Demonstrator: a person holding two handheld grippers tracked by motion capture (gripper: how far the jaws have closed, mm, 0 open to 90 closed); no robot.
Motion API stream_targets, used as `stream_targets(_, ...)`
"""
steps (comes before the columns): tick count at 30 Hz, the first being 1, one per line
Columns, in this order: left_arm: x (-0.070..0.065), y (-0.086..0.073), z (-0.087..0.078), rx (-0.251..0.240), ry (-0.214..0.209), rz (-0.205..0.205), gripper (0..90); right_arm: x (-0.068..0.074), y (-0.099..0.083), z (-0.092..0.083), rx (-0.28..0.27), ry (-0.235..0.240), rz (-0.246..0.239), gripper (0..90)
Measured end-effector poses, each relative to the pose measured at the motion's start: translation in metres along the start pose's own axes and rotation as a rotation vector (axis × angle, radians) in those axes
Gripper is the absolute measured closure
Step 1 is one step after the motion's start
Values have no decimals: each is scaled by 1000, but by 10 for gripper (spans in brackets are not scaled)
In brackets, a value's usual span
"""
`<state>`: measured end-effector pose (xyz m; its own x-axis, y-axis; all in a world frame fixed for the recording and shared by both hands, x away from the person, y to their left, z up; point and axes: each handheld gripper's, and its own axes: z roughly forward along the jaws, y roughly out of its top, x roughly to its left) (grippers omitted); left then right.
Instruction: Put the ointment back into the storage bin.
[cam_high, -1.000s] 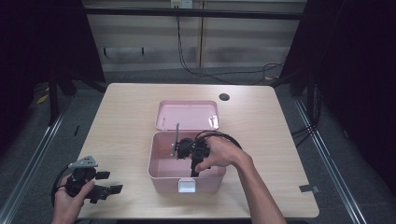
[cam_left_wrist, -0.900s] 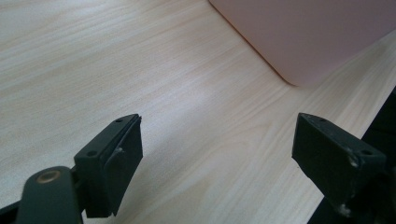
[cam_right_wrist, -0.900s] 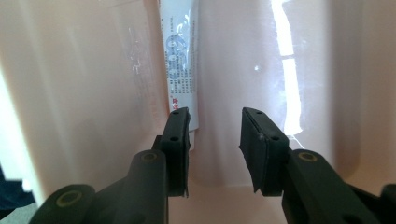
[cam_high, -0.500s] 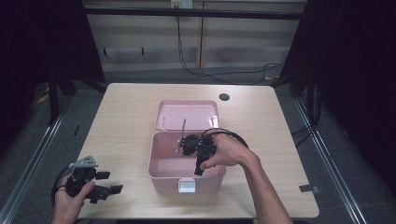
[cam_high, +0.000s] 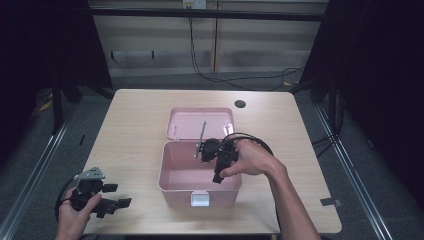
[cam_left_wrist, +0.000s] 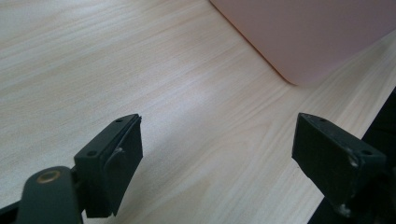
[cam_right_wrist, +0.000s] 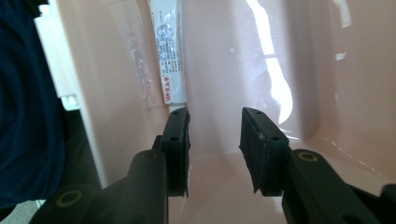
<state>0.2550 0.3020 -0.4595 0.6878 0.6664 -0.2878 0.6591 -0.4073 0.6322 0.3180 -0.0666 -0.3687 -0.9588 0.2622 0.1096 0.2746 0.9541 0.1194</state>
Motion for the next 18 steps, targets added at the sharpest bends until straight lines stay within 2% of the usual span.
stream_targets(3, 0, 0, 0, 2, 0, 0, 162, 1, -2, -13, 3, -16, 2, 627)
stream_targets(9, 0, 0, 0, 2, -1, 2, 162, 3, -4, -23, -6, -22, 3, 626)
stream_targets(18, 0, 0, 0, 1, 2, -1, 162, 1, -19, -39, -26, -52, 27, 622)
